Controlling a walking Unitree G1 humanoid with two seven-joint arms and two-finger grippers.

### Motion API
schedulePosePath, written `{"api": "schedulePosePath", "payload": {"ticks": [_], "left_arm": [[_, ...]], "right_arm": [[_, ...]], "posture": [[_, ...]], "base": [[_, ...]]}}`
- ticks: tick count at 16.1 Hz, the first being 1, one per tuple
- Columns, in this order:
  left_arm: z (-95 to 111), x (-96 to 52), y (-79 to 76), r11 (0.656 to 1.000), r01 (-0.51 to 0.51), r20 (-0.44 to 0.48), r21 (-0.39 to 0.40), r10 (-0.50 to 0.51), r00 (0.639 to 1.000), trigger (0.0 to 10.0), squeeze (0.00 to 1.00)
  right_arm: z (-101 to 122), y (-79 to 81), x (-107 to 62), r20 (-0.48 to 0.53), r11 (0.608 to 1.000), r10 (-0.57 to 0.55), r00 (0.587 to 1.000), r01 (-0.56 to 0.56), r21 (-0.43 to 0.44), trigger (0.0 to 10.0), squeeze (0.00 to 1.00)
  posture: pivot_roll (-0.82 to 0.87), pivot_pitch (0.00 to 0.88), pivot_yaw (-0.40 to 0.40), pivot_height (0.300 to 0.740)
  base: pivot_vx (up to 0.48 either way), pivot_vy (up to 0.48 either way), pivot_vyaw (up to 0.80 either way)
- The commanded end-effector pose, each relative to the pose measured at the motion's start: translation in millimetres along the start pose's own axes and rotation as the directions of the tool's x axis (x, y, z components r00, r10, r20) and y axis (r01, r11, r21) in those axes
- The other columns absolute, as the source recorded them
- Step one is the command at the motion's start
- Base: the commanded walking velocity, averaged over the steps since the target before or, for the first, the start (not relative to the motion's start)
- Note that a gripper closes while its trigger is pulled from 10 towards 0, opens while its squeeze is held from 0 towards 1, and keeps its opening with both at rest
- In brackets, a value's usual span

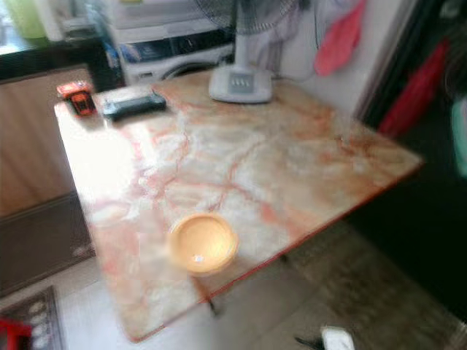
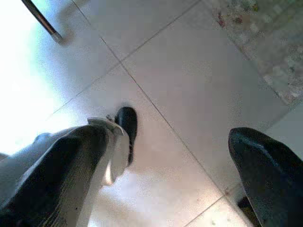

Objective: Restocking fridge

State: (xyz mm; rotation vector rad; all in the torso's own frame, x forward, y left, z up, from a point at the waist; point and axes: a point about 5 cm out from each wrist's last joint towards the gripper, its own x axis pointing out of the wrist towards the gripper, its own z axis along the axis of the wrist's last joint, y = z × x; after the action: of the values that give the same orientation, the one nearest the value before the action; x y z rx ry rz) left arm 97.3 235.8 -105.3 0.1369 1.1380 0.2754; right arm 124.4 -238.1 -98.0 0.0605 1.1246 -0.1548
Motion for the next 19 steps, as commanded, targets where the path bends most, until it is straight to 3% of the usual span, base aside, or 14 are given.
{"api": "schedulePosePath", "payload": {"ticks": [1, 17, 19], "left_arm": [[-8.6, -1.2, 6.7, 1.0, -0.017, -0.026, 0.021, 0.018, 0.999, 10.0, 0.0], [-16.5, -2.5, 11.7, 0.999, -0.034, -0.059, 0.001, 0.034, 0.998, 10.0, 0.0], [-16.4, -2.5, 10.9, 1.0, -0.03, -0.06, 0.004, 0.03, 0.998, 10.0, 0.0]], "right_arm": [[6.4, 7.5, 1.8, 0.019, 1.0, 0.018, 1.0, -0.018, 0.008, 10.0, 0.0], [6.3, 10.3, 2.1, 0.011, 0.999, 0.036, 0.999, -0.036, -0.028, 10.0, 0.0], [6.7, 10.0, 2.0, 0.016, 0.999, 0.036, 0.999, -0.035, -0.028, 10.0, 0.0]], "posture": [[0.06, 0.0, -0.009, 0.74], [0.08, 0.0, -0.009, 0.74], [0.08, 0.0, -0.012, 0.74]], "base": [[0.0, 0.0, -0.79], [0.0, 0.0, -0.78], [0.0, 0.0, -0.2]]}}
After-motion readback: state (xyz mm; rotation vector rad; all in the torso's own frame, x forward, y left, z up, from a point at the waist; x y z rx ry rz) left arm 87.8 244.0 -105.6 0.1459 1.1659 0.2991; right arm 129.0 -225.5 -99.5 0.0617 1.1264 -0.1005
